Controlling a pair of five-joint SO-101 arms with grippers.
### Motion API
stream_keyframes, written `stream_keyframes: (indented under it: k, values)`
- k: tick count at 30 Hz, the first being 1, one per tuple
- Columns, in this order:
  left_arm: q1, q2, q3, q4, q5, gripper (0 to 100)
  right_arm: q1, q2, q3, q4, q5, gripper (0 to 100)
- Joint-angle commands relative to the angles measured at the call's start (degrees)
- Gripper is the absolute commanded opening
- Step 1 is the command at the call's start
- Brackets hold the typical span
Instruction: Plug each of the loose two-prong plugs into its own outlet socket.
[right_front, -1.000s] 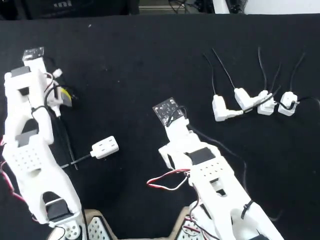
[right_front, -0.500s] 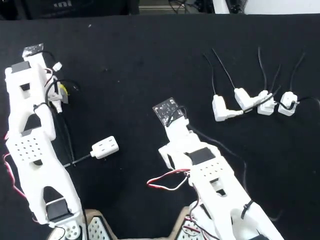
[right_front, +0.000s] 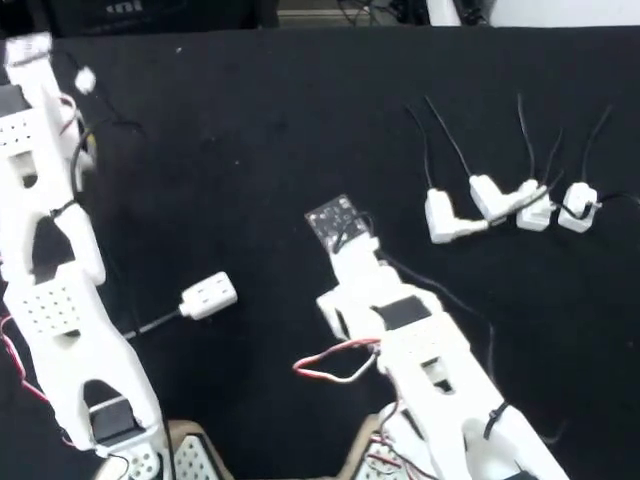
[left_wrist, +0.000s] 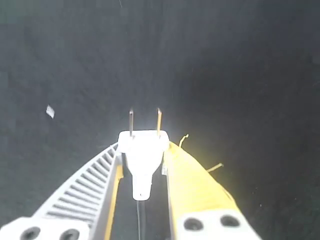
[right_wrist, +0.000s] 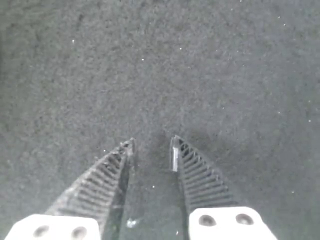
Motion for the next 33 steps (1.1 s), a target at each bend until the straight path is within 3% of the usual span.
stream_keyframes:
  k: [1, 4, 9, 13, 17, 25, 28, 33]
  values:
    - [3.47, -5.10, -12.09, 4.13, -7.91, 3, 1.41, -0.04, -2.95, -0.09, -0.53, 11.0]
    - [8.40, -5.19, -14.64, 10.81, -10.20, 3, 1.49, -0.04, -3.30, 0.18, -0.79, 11.0]
    - [11.82, -9.85, -10.42, 10.64, -1.05, 3, 6.95, -3.65, -3.03, 0.26, -7.30, 11.0]
    - [17.54, -17.58, 0.92, 10.64, 3.87, 3, 14.24, -10.33, -2.24, 1.49, -9.85, 11.0]
    - [26.42, -29.27, 16.92, 9.41, 9.05, 3, 15.47, -16.66, 0.48, 1.93, -11.43, 11.0]
    - [40.57, -43.69, 47.96, -5.80, 17.14, 3, 16.53, -23.60, 3.03, 2.02, -11.52, 11.0]
    - [44.70, -46.68, 57.36, -10.99, 21.98, 3, 19.96, -23.78, 3.03, 2.02, -15.21, 11.0]
    - [52.18, -49.05, 71.69, -27.25, 28.92, 3, 22.42, -24.04, 2.95, 2.02, -18.20, 11.0]
